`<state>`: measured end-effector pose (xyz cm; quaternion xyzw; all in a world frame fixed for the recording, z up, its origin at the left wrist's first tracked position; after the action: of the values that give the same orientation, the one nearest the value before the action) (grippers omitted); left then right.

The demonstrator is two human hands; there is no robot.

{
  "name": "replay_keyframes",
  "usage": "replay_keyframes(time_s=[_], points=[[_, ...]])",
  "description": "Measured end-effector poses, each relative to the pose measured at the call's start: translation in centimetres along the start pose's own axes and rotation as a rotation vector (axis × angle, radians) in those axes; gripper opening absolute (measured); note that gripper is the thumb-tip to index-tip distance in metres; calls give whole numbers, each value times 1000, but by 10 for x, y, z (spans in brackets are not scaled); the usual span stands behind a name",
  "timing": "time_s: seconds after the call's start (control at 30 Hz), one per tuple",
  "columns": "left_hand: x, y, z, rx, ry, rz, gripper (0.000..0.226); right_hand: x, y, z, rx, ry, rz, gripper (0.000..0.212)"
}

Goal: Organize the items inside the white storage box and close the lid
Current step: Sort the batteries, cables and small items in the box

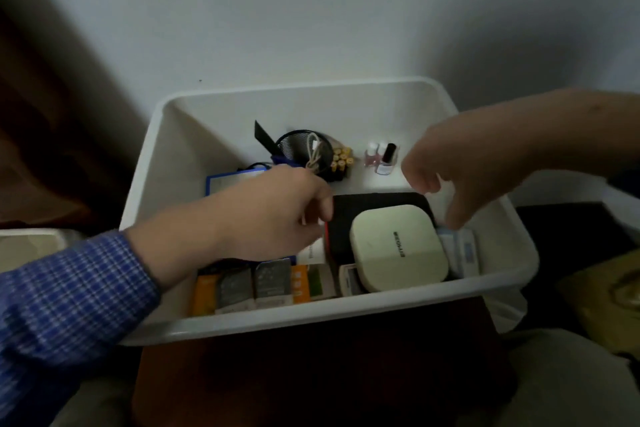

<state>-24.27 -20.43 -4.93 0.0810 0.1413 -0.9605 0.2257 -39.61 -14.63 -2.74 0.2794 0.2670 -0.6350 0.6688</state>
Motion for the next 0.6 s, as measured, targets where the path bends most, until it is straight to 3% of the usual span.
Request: replay_keyframes(time_s=[0.13,0.27,0.4,0.5,0.6], points=[[40,-39,-20,-60,48,13,28,4,3,-34,-165,159,-30,61],[59,-46,-45,-85,140,77,48,15,6,-51,-287,118,37,50],[58,-40,-51,-119,145,81,46,20,4,-56,-275,151,59,45],[57,-33,-53,-196,146,107,48,19,0,-49,-222,153,96,25],[56,-31,-55,-238,134,111,49,19,-4,-45,-260,166,116,26]])
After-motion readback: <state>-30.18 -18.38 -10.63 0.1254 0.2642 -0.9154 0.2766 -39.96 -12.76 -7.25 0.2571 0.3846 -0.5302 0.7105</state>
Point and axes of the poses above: each hand's wrist, its own x-axis towards the middle knuckle, its own z-axis out of the back of the hand, y = z × x, the point moved 8 cm from there along x, towards the middle knuckle, and after that the axes turned 13 degrees about x, right-handed, at the moved point
